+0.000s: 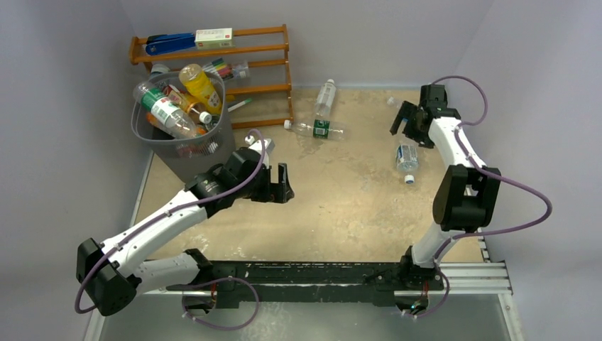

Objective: Put the plastic bottles in the bin
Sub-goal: Pick up the plastic bottle at the center of the board, then place the plastic bottle in the trash bin.

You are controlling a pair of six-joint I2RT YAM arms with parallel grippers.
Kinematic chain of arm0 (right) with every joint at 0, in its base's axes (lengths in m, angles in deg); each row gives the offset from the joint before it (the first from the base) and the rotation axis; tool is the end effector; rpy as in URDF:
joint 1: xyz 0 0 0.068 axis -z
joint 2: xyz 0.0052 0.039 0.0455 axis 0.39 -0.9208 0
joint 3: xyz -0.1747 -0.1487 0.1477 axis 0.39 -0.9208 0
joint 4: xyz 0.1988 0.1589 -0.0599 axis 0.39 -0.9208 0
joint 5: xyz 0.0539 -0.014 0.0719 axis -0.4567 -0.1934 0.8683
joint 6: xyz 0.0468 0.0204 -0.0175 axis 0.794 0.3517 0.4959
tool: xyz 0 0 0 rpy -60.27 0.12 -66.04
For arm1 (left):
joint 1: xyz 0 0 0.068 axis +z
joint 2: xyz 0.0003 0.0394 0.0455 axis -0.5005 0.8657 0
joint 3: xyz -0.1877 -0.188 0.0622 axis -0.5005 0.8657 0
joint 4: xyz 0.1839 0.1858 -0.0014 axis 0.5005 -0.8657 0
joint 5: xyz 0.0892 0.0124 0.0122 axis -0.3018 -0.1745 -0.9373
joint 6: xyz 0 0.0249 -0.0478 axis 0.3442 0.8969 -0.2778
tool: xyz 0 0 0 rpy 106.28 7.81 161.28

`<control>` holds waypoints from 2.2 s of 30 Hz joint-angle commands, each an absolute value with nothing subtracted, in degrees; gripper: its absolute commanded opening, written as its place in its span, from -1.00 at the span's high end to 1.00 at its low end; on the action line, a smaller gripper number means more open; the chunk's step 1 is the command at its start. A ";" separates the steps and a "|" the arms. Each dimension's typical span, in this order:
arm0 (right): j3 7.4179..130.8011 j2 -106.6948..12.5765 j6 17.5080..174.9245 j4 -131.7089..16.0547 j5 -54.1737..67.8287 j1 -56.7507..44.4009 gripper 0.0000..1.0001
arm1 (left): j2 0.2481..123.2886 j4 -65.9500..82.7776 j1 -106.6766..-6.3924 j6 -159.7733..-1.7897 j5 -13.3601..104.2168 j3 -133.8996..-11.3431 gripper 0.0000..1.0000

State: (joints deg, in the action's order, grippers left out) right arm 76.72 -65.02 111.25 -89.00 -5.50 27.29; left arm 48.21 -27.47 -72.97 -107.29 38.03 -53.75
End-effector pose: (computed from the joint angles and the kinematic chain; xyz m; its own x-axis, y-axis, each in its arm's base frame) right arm 0.3861 -0.0322 0.2844 -0.6346 0.4201 -0.6487 0.3949 0.8978 0.1951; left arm 0.1663 -0.1553 0.2955 -0.8132 -0.0858 -0.5756 0.2383 0.8532 -0.4639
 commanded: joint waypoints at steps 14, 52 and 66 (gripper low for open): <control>65.37 -72.12 106.44 -74.90 -2.49 28.80 -0.81 | 47.98 -29.05 -73.28 -109.47 36.24 -55.69 -0.90; 70.70 -40.21 120.88 -52.61 52.28 -1.93 -0.11 | 48.03 -29.20 -53.61 -121.15 37.03 -90.36 -0.99; 86.20 -50.72 115.83 -65.91 38.09 -11.37 -0.07 | 47.30 -18.67 -53.66 -122.83 46.22 -85.39 -1.00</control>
State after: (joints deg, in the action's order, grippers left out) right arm 80.37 -49.57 118.18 -61.26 45.47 -9.76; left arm 48.25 -21.68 -53.70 -123.00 45.64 -85.31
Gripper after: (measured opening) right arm 0.579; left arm 0.997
